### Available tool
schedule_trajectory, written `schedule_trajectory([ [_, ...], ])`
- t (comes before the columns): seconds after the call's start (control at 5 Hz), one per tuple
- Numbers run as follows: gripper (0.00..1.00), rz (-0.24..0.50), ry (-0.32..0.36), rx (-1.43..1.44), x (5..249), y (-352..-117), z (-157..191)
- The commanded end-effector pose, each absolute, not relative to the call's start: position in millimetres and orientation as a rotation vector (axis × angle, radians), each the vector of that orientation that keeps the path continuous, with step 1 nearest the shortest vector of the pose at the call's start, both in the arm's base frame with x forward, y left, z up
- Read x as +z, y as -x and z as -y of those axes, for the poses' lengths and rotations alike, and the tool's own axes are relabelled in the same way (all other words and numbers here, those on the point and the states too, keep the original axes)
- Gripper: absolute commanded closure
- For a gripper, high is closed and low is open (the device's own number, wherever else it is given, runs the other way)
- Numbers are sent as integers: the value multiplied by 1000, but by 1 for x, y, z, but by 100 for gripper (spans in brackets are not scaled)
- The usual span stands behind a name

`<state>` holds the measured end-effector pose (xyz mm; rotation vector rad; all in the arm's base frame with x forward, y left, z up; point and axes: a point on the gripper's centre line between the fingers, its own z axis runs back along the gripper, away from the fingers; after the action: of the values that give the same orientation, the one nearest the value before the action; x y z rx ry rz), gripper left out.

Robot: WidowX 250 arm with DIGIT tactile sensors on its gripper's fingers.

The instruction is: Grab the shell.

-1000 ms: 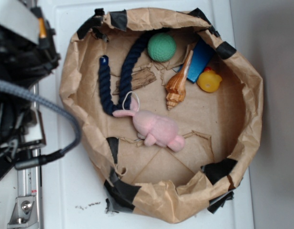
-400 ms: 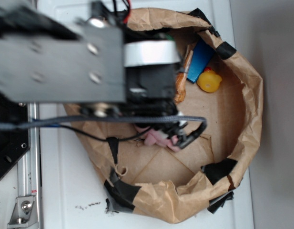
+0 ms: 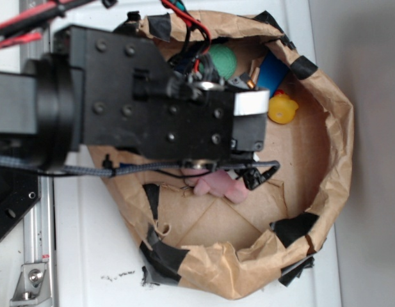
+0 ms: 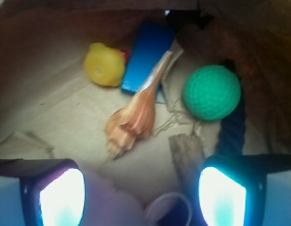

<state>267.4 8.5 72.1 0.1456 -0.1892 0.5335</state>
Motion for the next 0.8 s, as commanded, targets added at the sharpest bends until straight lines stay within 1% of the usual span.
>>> schedule_trajectory([
  [0.0, 0, 189, -91, 517, 62, -287, -21],
  [0.2, 0, 141, -101, 515, 42, -296, -26],
  [0.4, 0, 93, -90, 502, 22, -302, -36],
  [0.6, 64, 73, -131, 518, 15, -305, -36],
])
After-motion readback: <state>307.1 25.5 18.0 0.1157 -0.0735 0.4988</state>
